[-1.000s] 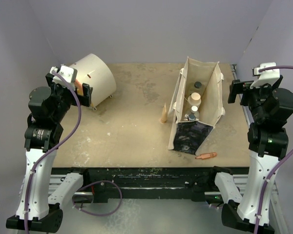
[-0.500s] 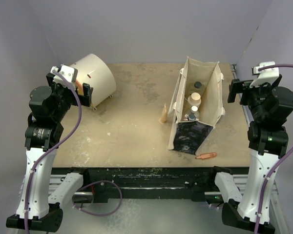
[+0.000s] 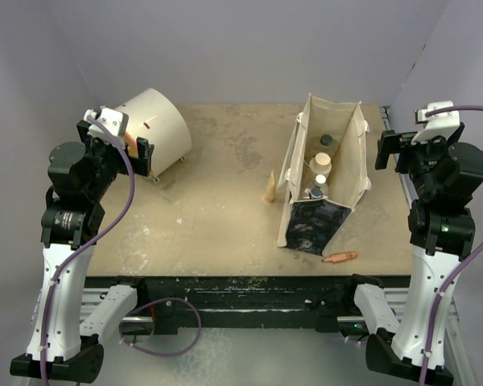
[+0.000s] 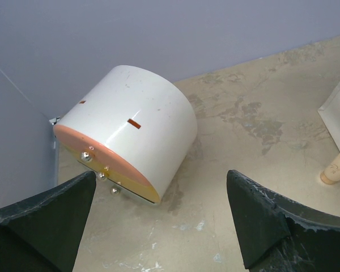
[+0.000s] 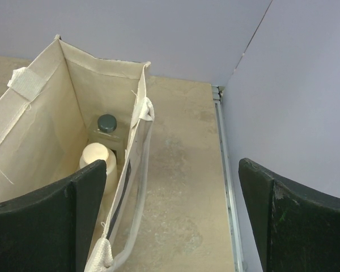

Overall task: Place the personal care products into the canvas bag
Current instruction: Reset both arms

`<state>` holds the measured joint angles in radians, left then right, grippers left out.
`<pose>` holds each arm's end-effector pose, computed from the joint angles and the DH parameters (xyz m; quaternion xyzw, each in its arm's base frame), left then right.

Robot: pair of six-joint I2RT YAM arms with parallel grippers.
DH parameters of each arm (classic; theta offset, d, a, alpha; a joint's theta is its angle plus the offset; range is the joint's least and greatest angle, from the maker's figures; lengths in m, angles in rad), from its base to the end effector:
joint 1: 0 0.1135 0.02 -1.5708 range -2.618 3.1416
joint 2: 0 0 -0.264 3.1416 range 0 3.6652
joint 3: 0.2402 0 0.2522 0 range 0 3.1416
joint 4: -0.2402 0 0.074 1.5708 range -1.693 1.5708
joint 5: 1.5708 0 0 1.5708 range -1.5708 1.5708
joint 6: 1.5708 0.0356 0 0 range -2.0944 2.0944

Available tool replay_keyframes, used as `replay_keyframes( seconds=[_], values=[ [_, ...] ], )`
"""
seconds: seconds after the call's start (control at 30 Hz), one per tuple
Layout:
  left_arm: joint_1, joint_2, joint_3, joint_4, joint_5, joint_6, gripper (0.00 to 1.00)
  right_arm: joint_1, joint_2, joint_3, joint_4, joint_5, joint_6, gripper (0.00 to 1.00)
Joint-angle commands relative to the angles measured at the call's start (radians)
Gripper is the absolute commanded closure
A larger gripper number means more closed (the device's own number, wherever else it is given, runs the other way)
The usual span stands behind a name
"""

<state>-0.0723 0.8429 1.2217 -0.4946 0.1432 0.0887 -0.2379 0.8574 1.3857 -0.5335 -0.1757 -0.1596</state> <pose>0.1575 -0.0165 0.4443 0.1073 0.7387 -0.0480 0.6637 0.1352 -0.0264 0.4878 -0.0342 0.7081 -0.0777 0.7010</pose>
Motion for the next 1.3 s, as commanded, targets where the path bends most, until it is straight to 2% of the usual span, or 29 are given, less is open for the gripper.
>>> replay_keyframes(
  seconds=[0.0, 1.27],
  values=[
    [0.007, -0.009, 0.026, 0.033, 0.012, -0.017, 0.01, -0.006, 0.002, 0.032, 0.024, -0.018, -0.001, 0.00],
    [0.008, 0.002, 0.013, 0.048, 0.003, -0.028, 0.01, -0.006, -0.006, 0.021, 0.029, -0.025, 0.003, 0.00]
  ],
)
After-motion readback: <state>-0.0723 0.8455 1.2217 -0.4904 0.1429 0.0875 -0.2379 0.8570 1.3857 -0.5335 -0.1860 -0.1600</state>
